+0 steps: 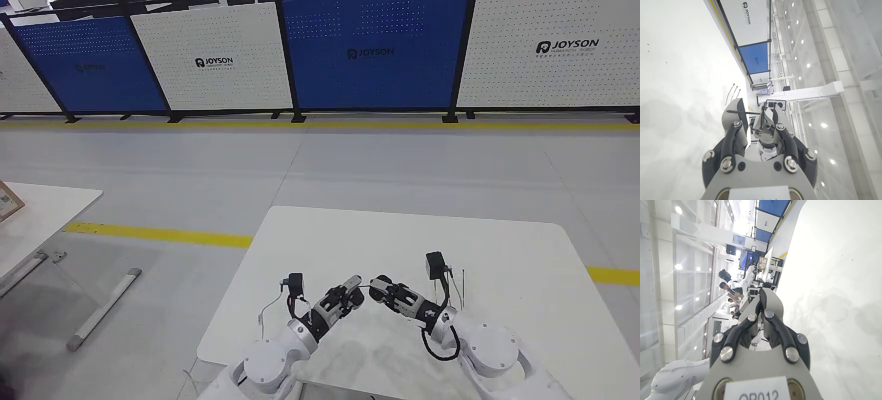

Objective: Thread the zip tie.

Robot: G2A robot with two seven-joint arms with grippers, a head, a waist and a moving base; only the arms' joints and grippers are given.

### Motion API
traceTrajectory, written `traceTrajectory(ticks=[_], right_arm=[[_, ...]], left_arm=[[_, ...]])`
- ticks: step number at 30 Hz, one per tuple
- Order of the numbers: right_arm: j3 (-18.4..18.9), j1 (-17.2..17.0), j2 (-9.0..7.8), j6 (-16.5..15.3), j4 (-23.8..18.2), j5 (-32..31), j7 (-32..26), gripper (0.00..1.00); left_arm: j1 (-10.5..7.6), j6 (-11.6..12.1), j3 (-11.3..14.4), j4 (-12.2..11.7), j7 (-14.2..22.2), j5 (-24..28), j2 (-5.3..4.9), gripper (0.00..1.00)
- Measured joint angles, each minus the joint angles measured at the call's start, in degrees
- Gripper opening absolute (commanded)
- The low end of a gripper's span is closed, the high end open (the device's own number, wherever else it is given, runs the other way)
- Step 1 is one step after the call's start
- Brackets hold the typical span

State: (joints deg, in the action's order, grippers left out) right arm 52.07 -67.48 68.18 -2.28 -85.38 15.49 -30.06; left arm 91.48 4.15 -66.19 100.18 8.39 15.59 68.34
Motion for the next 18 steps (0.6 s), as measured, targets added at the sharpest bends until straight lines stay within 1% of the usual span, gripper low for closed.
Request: traceTrajectory(ticks=[3, 4, 5, 14, 18], right_arm=[[0.0, 0.0, 0.00, 0.0, 0.0, 0.0, 0.0, 0.00], [0.0, 0.0, 0.00, 0.0, 0.0, 0.0, 0.0, 0.00], [0.0, 0.0, 0.00, 0.0, 0.0, 0.0, 0.0, 0.00], [0.0, 0.0, 0.00, 0.0, 0.0, 0.0, 0.0, 0.00], [0.0, 0.0, 0.00, 0.0, 0.0, 0.0, 0.0, 0.00]], left_arm=[[0.06, 0.0, -0.1, 0.0, 0.0, 0.1, -0.01, 0.16], [0.08, 0.1, -0.2, -0.1, 0.0, 0.1, -0.02, 0.06], [0.09, 0.1, -0.2, -0.1, 0.0, 0.1, -0.02, 0.00], [0.01, 0.3, -0.4, -0.2, 0.4, -0.2, -0.05, 0.00], [-0.25, -0.2, -0.6, -0.3, 0.8, 0.3, -0.06, 0.00]])
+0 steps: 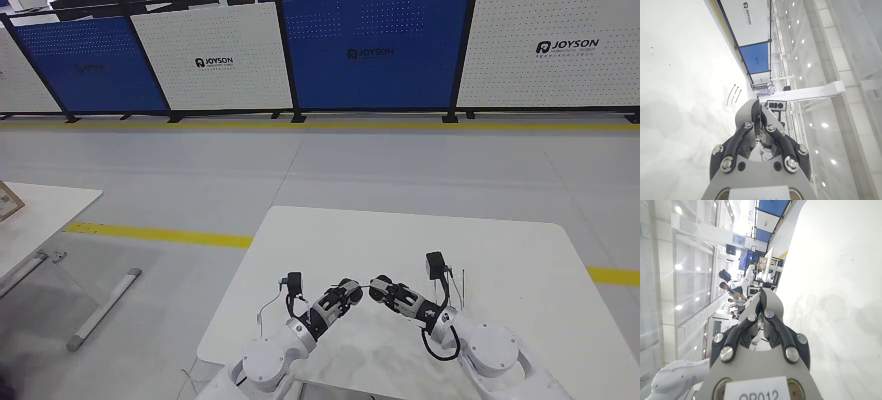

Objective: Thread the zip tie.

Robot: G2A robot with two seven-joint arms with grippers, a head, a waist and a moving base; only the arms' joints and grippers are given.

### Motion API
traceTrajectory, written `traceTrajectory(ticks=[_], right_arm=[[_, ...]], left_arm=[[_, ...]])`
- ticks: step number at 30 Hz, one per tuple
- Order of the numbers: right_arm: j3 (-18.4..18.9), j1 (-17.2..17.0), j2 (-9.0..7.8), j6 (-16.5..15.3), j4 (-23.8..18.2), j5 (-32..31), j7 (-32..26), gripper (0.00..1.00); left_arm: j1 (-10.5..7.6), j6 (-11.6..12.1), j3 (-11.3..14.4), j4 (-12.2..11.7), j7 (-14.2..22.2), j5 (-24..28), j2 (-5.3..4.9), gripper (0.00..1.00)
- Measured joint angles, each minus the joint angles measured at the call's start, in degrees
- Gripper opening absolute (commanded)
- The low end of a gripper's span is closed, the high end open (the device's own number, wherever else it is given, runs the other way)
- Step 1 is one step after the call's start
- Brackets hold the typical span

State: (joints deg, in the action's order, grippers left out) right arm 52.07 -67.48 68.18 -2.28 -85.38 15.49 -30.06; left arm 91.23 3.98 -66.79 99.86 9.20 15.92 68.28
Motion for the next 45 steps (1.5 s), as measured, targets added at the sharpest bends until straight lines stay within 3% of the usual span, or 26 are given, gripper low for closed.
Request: traceTrajectory(ticks=[1, 2, 3, 4, 6, 9, 15, 29, 33, 34, 35, 36, 37, 38, 39, 40, 43, 45], right_arm=[[0.0, 0.0, 0.00, 0.0, 0.0, 0.0, 0.0, 0.00], [0.0, 0.0, 0.00, 0.0, 0.0, 0.0, 0.0, 0.00], [0.0, 0.0, 0.00, 0.0, 0.0, 0.0, 0.0, 0.00], [0.0, 0.0, 0.00, 0.0, 0.0, 0.0, 0.0, 0.00], [0.0, 0.0, 0.00, 0.0, 0.0, 0.0, 0.0, 0.00], [0.0, 0.0, 0.00, 0.0, 0.0, 0.0, 0.0, 0.00], [0.0, 0.0, 0.00, 0.0, 0.0, 0.0, 0.0, 0.00], [0.0, 0.0, 0.00, 0.0, 0.0, 0.0, 0.0, 0.00], [0.0, 0.0, 0.00, 0.0, 0.0, 0.0, 0.0, 0.00], [0.0, 0.0, 0.00, 0.0, 0.0, 0.0, 0.0, 0.00], [0.0, 0.0, 0.00, 0.0, 0.0, 0.0, 0.0, 0.00], [0.0, 0.0, 0.00, 0.0, 0.0, 0.0, 0.0, 0.00], [0.0, 0.0, 0.00, 0.0, 0.0, 0.0, 0.0, 0.00], [0.0, 0.0, 0.00, 0.0, 0.0, 0.0, 0.0, 0.00], [0.0, 0.0, 0.00, 0.0, 0.0, 0.0, 0.0, 0.00], [0.0, 0.0, 0.00, 0.0, 0.0, 0.0, 0.0, 0.00], [0.0, 0.0, 0.00, 0.0, 0.0, 0.0, 0.0, 0.00], [0.0, 0.0, 0.00, 0.0, 0.0, 0.0, 0.0, 0.00]], left_arm=[[-0.07, -0.1, -0.1, 0.0, 0.1, 0.1, 0.00, 0.21], [-0.11, -0.1, -0.1, -0.1, 0.1, 0.3, 0.00, 0.70], [-0.13, -0.2, -0.2, 0.0, 0.3, 0.4, 0.00, 0.89], [-0.12, -0.2, -0.2, 0.0, 0.3, 0.5, -0.01, 0.96], [0.00, 0.0, -0.4, 0.2, 0.6, 0.5, -0.06, 0.83], [0.13, -0.3, -0.5, 0.2, 1.4, -0.1, -0.16, 1.00], [0.05, -1.1, -0.5, 0.1, 2.7, -1.0, -0.31, 1.00], [-0.01, -0.6, -0.6, -0.1, 0.9, -1.0, -0.22, 1.00], [-0.21, 0.8, -0.4, -0.5, -0.2, -1.2, -0.09, 1.00], [-0.30, 1.2, -0.3, -0.7, -0.4, -1.3, -0.05, 0.83], [-0.38, 1.6, -0.2, -1.0, -0.3, -1.3, -0.03, 0.74], [-0.41, 1.7, -0.2, -1.1, -0.2, -1.3, -0.03, 0.58], [-0.42, 1.8, -0.2, -1.2, 0.0, -1.3, -0.04, 0.56], [-0.40, 1.8, -0.3, -1.2, 0.2, -1.3, -0.06, 0.60], [-0.35, 1.6, -0.3, -1.2, 0.4, -1.4, -0.09, 0.44], [-0.30, 1.5, -0.4, -1.2, 0.5, -1.5, -0.11, 0.36], [-0.15, 1.2, -0.5, -1.1, 0.6, -1.4, -0.14, 0.35], [-0.09, 0.9, -0.5, -0.9, 0.7, -1.1, -0.14, 0.29]])
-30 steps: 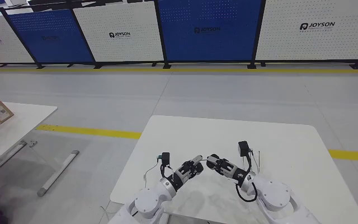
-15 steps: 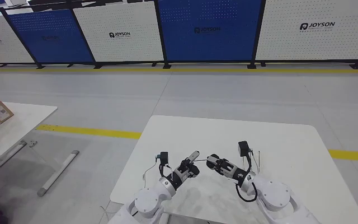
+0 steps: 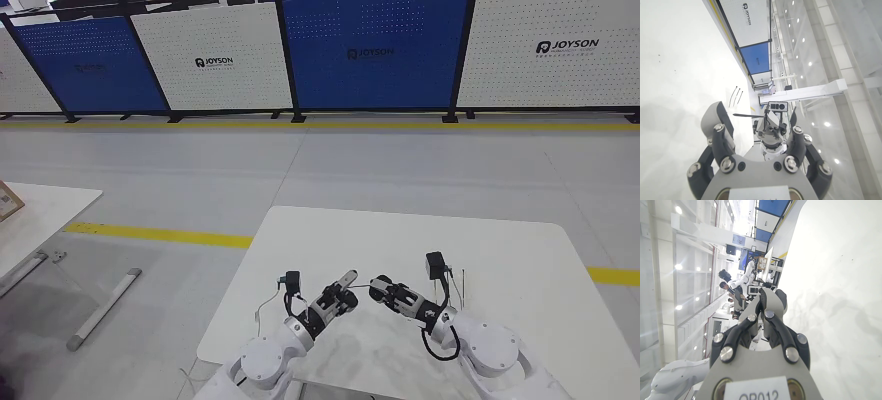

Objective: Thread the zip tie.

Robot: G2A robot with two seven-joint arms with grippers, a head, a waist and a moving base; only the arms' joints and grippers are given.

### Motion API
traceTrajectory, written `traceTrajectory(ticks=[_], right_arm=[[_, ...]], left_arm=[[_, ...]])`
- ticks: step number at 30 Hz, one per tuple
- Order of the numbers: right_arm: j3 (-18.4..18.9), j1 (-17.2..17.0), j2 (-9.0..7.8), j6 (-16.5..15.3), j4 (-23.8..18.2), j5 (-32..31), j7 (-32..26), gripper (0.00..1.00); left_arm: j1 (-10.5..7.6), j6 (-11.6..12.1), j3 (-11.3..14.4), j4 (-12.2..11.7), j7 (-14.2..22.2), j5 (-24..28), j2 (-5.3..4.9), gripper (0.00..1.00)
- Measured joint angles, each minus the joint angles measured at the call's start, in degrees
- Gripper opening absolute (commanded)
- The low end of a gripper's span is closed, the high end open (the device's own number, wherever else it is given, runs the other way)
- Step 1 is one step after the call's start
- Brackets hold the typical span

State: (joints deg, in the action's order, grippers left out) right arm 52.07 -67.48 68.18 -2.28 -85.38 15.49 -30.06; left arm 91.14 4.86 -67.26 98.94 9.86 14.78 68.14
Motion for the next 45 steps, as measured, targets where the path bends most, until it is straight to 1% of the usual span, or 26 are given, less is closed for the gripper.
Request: traceTrajectory(ticks=[1, 3, 4, 5, 6, 9, 10, 11, 12, 14, 15, 16, 22, 30, 31, 32, 38, 41, 45], right_arm=[[0.0, 0.0, 0.00, 0.0, 0.0, 0.0, 0.0, 0.00], [0.0, 0.0, 0.00, 0.0, 0.0, 0.0, 0.0, 0.00], [0.0, 0.0, 0.00, 0.0, 0.0, 0.0, 0.0, 0.00], [0.0, 0.0, 0.00, 0.0, 0.0, 0.0, 0.0, 0.00], [0.0, 0.0, 0.00, 0.0, 0.0, 0.0, 0.0, 0.00], [0.0, 0.0, 0.00, 0.0, 0.0, 0.0, 0.0, 0.00], [0.0, 0.0, 0.00, 0.0, 0.0, 0.0, 0.0, 0.00], [0.0, 0.0, 0.00, 0.0, 0.0, 0.0, 0.0, 0.00], [0.0, 0.0, 0.00, 0.0, 0.0, 0.0, 0.0, 0.00], [0.0, 0.0, 0.00, 0.0, 0.0, 0.0, 0.0, 0.00], [0.0, 0.0, 0.00, 0.0, 0.0, 0.0, 0.0, 0.00], [0.0, 0.0, 0.00, 0.0, 0.0, 0.0, 0.0, 0.00], [0.0, 0.0, 0.00, 0.0, 0.0, 0.0, 0.0, 0.00], [0.0, 0.0, 0.00, 0.0, 0.0, 0.0, 0.0, 0.00], [0.0, 0.0, 0.00, 0.0, 0.0, 0.0, 0.0, 0.16], [0.0, 0.0, 0.00, 0.0, 0.0, 0.0, 0.0, 1.00], [0.4, -0.6, -0.06, 0.0, -0.6, -0.8, 0.0, 1.00], [2.0, -1.5, -0.37, -0.2, -1.3, -1.0, 0.0, 1.00], [5.5, -3.9, -1.19, -0.3, -2.9, -1.6, 0.0, 1.00]], left_arm=[[0.01, -0.1, 0.0, 0.1, 0.0, 0.1, 0.00, 0.29], [0.04, -0.4, 0.0, 0.2, 0.2, 0.3, 0.00, 0.16], [0.05, -0.4, 0.0, 0.3, 0.2, 0.3, 0.00, 0.19], [0.05, -0.4, 0.0, 0.3, 0.3, 0.3, 0.00, 0.17], [0.06, -0.4, 0.0, 0.4, 0.3, 0.3, -0.01, 0.20], [0.08, -0.4, 0.0, 0.5, 0.4, 0.3, -0.01, 0.20], [0.10, -0.4, 0.1, 0.6, 0.5, 0.3, -0.01, 0.22], [0.14, -0.4, 0.1, 0.7, 0.6, 0.3, -0.01, 0.27], [0.22, -0.4, 0.2, 0.8, 0.7, 0.4, -0.02, 0.19], [0.37, -0.6, 0.2, 1.0, 1.2, 0.9, -0.03, 0.17], [0.46, -0.7, 0.1, 1.2, 1.5, 1.0, -0.06, 0.10], [0.56, -0.7, 0.1, 1.3, 1.6, 1.0, -0.08, 0.00], [0.94, -0.5, -0.1, 1.7, 1.7, 0.6, -0.17, 0.00], [0.66, -0.1, 0.0, 1.4, 1.8, 0.7, -0.16, 0.00], [0.64, -0.1, 0.0, 1.4, 1.9, 0.7, -0.16, 0.00], [0.61, -0.1, 0.0, 1.4, 1.9, 0.7, -0.16, 0.00], [0.50, 0.1, 0.1, 1.4, 1.9, 1.1, -0.14, 0.00], [0.43, 0.1, -0.2, 1.5, 1.7, 1.3, -0.14, 0.00], [0.61, -0.3, -1.0, 1.4, 2.4, 0.8, -0.37, 0.00]])
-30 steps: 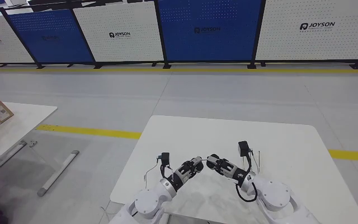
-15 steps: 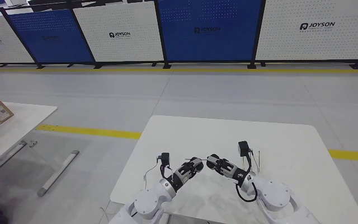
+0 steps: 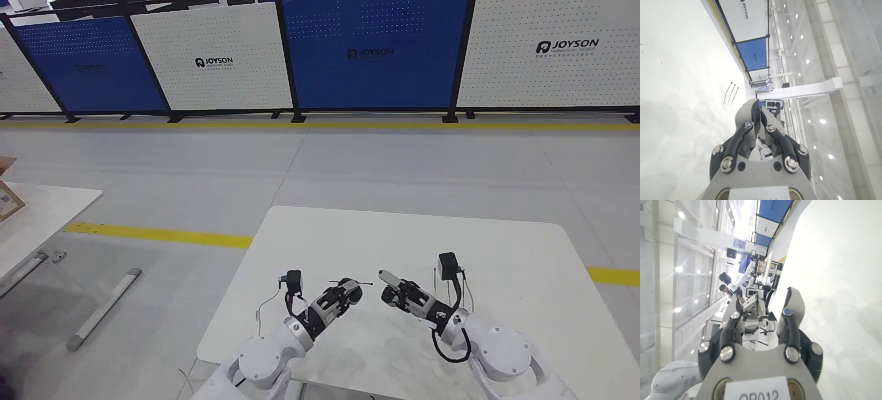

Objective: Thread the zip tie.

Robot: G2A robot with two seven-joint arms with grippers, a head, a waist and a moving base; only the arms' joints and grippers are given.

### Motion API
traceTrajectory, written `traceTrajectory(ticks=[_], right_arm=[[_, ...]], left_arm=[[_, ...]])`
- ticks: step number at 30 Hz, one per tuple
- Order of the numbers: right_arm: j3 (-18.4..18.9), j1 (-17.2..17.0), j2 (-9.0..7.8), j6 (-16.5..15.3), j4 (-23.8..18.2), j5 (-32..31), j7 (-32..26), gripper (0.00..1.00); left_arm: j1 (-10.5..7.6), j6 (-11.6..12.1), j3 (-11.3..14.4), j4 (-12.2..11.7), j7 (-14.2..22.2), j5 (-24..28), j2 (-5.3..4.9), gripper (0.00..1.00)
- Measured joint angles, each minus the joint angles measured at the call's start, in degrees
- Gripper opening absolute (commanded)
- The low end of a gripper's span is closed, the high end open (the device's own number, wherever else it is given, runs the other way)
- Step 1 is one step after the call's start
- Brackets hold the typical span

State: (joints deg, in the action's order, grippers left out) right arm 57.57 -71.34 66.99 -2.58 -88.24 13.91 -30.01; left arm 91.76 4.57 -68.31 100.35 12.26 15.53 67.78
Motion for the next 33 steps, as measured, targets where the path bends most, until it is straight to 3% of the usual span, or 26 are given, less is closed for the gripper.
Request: traceTrajectory(ticks=[3, 6, 20, 23, 26, 28, 33], right_arm=[[3.1, -2.6, -0.66, -0.9, -1.6, 0.2, 0.4, 1.00], [5.4, -4.9, -1.06, -1.3, -2.5, 1.7, 0.6, 1.00], [5.4, -4.9, -1.05, -1.3, -2.5, 1.8, 0.6, 1.00], [5.4, -4.9, -1.05, -1.3, -2.5, 1.8, 0.6, 1.00], [5.4, -4.9, -1.05, -1.3, -2.5, 1.8, 0.6, 1.00], [5.4, -4.9, -1.05, -1.3, -2.5, 1.8, 0.6, 1.00], [5.4, -4.9, -1.05, -1.3, -2.5, 1.8, 0.6, 1.00]], left_arm=[[0.42, -0.5, -1.0, -0.1, 1.1, -0.7, -0.28, 0.00], [0.94, -2.6, -2.1, -0.2, 3.6, -3.5, -0.82, 0.00], [1.02, -2.7, -2.3, -0.1, 3.6, -4.1, -0.89, 0.00], [1.06, -1.4, -2.1, 0.2, 2.9, -3.9, -0.82, 0.00], [2.21, 0.9, -3.2, 2.5, 5.6, -1.2, -1.03, 0.00], [4.15, 3.4, -5.1, 5.9, 8.2, 2.6, -1.31, 0.00], [11.50, 12.1, -11.2, 15.6, 14.1, 11.0, -2.13, 0.00]])
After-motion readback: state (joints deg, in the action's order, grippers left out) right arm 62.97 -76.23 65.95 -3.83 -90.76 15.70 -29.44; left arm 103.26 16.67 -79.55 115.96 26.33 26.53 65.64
